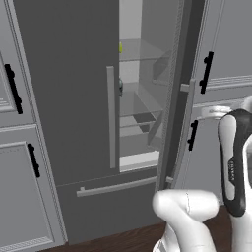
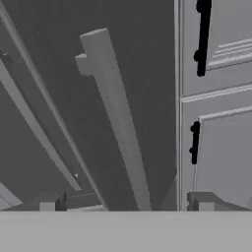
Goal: Grab a lemon wedge from the fridge and one ice cube from the ice bowl, and put them in the glass of lemonade.
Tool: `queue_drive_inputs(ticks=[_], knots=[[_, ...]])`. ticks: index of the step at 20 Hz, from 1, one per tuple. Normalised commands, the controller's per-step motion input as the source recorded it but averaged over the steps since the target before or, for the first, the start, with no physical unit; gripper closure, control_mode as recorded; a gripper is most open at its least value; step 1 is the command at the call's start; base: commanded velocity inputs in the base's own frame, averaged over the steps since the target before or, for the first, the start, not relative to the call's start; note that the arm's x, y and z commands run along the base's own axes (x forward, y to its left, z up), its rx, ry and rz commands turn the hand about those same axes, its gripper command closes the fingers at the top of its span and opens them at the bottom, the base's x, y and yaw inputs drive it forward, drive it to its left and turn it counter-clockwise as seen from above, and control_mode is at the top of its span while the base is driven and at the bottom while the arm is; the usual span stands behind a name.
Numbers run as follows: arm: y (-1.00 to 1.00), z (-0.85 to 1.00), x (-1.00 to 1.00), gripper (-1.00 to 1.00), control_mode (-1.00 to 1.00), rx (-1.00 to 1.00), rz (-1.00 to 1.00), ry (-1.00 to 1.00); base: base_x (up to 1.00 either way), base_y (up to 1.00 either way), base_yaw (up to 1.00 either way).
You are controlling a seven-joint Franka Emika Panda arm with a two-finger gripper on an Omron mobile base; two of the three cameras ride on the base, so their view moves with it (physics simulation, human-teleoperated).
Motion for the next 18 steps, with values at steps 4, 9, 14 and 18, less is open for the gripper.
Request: queue_drive_inputs(ticks=[4, 9, 14, 18], knots=[[1.0, 0.41, -0.25, -1.0, -1.0, -0.51, 0.04, 0.26, 0.0, 0.0, 0.0], [1.0, -0.03, 0.01, -1.0, -1.0, -0.52, 0.0, 0.18, 0.0, 0.0, 0.0], [0.68, -0.3, 0.32, -1.0, -1.0, -0.28, 0.0, 0.01, 0.0, 0.0, 0.0], [0.47, 0.0, 0.77, -1.0, -1.0, -0.34, 0.0, 0.09, 0.0, 0.0, 0.0]])
